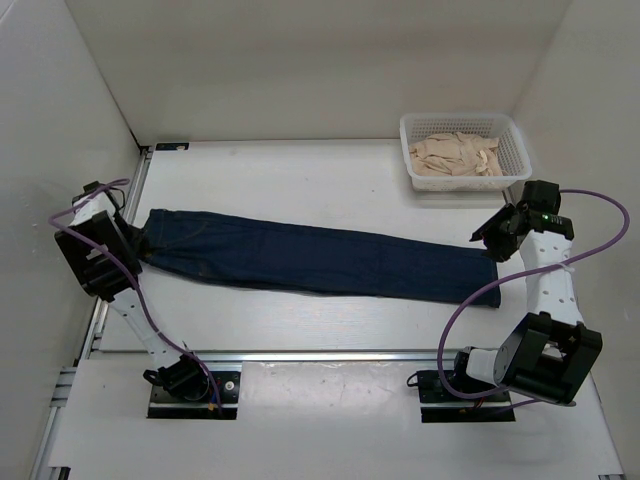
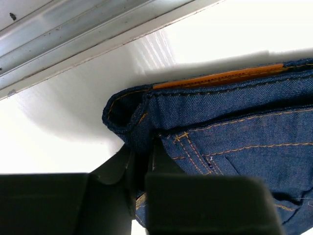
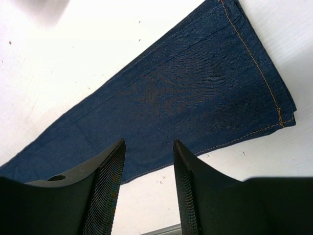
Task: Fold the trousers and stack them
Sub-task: Fold the trousers
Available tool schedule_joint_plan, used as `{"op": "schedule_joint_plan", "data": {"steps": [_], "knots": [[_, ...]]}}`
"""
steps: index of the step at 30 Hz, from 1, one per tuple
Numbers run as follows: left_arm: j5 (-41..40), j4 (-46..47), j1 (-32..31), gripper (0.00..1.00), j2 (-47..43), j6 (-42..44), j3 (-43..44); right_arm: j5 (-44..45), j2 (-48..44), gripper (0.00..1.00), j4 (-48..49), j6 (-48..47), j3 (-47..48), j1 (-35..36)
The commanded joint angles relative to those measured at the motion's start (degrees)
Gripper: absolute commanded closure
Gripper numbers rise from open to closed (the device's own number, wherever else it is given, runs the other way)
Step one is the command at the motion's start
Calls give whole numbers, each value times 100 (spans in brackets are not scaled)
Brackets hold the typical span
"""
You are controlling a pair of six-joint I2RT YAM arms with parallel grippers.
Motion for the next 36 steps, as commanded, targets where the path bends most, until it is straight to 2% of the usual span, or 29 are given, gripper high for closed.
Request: {"op": "schedule_joint_plan", "data": {"steps": [1, 9, 15, 19, 25, 29, 36], "knots": [[-214, 152, 42, 90, -100, 4, 20, 21, -134, 51, -84, -19, 251, 12], [-345, 100, -529, 90, -1665, 479, 380, 21, -327, 51, -136, 34, 137, 12], [-319, 47, -1398, 90, -2860, 787, 460, -93, -494, 51, -136, 34, 23, 12], [-345, 47, -2643, 90, -3423, 839, 407, -199, -494, 51, -32, 34, -83, 12], [-749, 47, -4008, 90, -3890, 813, 407, -313, -600, 51, 21, 34, -135, 12], [-1170, 47, -5210, 90, -4066, 270, 346, -532, -653, 51, 127, 86, -249, 12], [-1803, 47, -6530, 90, -4004, -644, 345, -779, -705, 51, 268, 148, -373, 12]]}}
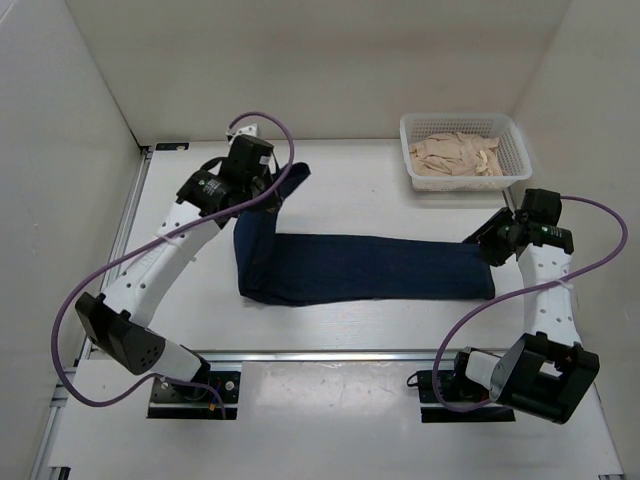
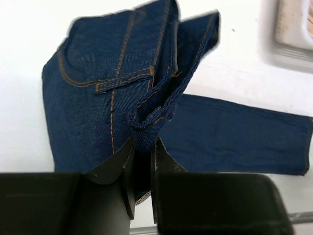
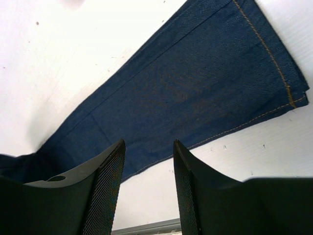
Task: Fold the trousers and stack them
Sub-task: Fold the trousers
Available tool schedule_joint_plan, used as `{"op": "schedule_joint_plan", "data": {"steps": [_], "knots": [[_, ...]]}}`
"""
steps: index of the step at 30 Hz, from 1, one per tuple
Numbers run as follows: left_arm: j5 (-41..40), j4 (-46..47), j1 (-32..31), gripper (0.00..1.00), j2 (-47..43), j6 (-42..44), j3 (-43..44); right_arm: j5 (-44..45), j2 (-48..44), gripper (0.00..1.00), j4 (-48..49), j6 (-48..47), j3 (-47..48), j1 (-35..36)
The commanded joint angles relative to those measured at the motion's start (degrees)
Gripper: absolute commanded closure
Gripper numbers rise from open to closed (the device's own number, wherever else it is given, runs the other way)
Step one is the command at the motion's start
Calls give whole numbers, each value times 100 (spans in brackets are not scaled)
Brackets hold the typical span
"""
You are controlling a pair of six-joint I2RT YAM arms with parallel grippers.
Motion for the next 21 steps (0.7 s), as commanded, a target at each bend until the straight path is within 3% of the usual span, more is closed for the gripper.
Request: {"op": "schedule_joint_plan", "data": {"steps": [1, 6, 16, 21], "knots": [[-569, 18, -423, 90, -256, -672, 15, -235, -222, 51, 180, 30, -10, 12], [-1034, 18, -1072, 90, -185, -1242, 15, -287, -223, 51, 180, 30, -10, 12], [-1482, 18, -1776, 90, 420, -2095, -38, -287, -223, 51, 180, 30, -63, 12], [-1800, 71, -2243, 90, 685, -2149, 181, -287, -223, 51, 180, -22, -63, 12]]}}
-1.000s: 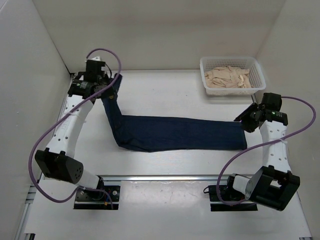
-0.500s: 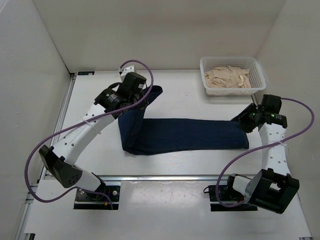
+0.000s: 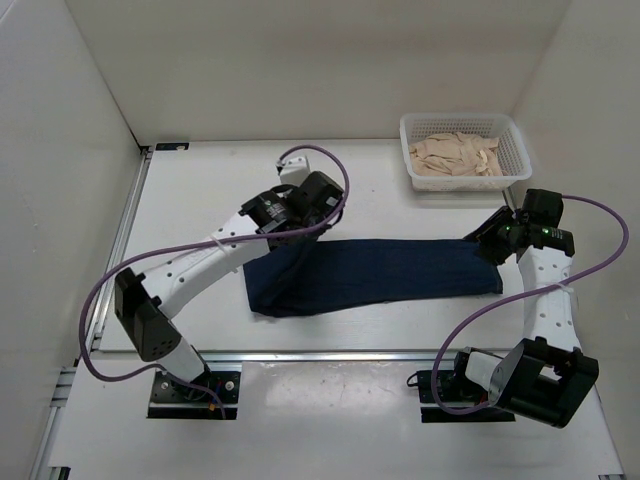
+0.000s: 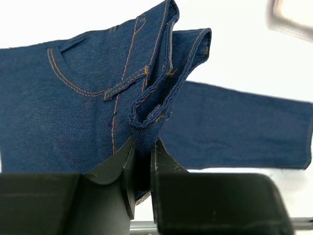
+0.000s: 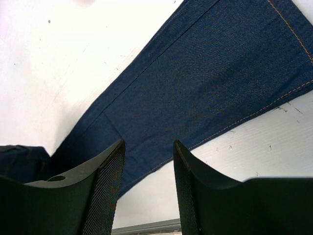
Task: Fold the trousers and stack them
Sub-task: Fold the trousers
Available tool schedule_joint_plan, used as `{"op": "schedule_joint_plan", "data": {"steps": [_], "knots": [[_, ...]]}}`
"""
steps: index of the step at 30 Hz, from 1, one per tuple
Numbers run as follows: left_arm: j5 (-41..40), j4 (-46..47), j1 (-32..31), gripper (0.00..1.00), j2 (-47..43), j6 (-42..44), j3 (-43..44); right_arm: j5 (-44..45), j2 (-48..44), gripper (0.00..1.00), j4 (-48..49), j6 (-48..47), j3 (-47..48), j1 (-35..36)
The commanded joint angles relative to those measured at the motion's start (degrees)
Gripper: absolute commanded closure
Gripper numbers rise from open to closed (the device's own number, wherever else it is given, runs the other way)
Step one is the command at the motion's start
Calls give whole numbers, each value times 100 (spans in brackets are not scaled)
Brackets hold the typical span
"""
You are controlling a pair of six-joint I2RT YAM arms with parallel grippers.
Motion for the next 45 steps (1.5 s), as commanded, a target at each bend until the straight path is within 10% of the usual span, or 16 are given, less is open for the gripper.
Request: {"op": "schedule_joint_plan", "data": {"steps": [1, 4, 6, 11, 17, 30, 40, 45], "knots": [[-340, 152, -393, 90, 57, -243, 239, -121, -100, 51, 132, -58, -60, 12], [-419, 152, -640, 90, 216, -313, 301, -121, -100, 51, 132, -58, -60, 12], [79, 152, -711, 73, 549, -314, 301, -121, -100, 51, 132, -58, -113, 12], [961, -127, -1018, 2, 1332, 73, 809, -121, -100, 51, 132, -58, -113, 12], [757, -1070, -204, 6, 684, 354, 1531, -900, 242, 51, 308, -662, -166, 538], [1593, -868, 2680, 14, -1717, 847, -1157, -1071, 2684, 26, 721, -1244, 615, 3790], [2550, -52, 3024, 20, -1463, 1198, -3099, 113, 2960, 41, 669, -858, 1012, 4310], [2797, 336, 3077, 5, -770, 1251, -3610, 477, 2142, 41, 379, -805, 959, 3924]]}}
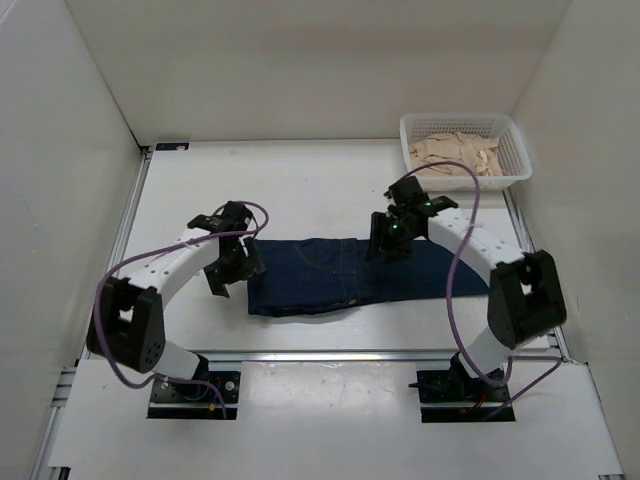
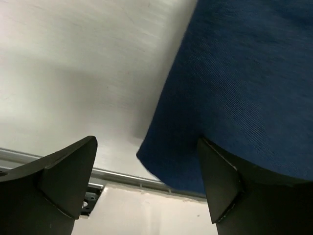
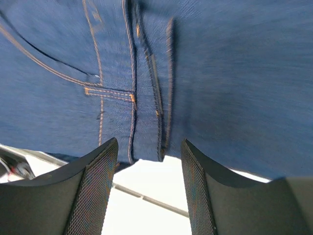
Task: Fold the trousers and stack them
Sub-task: Fold the trousers
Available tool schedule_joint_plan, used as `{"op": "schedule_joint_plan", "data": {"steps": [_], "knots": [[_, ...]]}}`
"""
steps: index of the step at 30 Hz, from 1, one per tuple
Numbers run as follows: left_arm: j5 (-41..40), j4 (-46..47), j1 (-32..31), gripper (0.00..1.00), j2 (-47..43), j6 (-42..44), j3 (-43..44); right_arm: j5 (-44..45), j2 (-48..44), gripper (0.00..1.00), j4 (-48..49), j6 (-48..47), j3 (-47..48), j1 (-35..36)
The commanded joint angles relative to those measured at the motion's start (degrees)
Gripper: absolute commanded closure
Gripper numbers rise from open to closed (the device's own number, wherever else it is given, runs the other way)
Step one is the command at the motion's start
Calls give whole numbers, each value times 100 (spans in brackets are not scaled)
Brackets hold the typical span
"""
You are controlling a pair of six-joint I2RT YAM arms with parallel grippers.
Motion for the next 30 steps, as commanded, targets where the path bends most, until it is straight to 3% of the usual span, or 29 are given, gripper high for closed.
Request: {"op": "schedule_joint_plan", "data": {"steps": [1, 8, 13, 14, 16, 18, 26, 28, 30], "knots": [[299, 620, 121, 5, 211, 95, -120, 457, -830, 41, -312, 96, 159, -323], [1046, 1492, 298, 27, 958, 297, -569, 202, -1466, 41, -655, -9, 159, -956], [1169, 1544, 298, 53, 889, 350, -446, 140, -1597, 41, -708, -10, 159, -1149], [1230, 1544, 298, 52, 888, 402, -445, 140, -1597, 41, -708, -10, 159, -1150], [1179, 1544, 298, 36, 818, 472, -271, 140, -1597, 41, -708, -10, 159, -1150], [960, 1395, 350, 29, 766, 473, -156, 88, -1650, 41, -708, -10, 106, -1150], [827, 1272, 219, 26, 1124, 587, -190, 88, -1764, 41, -708, -10, -7, -1211], [879, 1272, 149, 35, 1231, 535, -243, 88, -1764, 41, -708, -10, -8, -1264], [879, 1272, 96, 70, 1231, 481, -243, 88, -1764, 41, -708, -10, -8, -1264]]}}
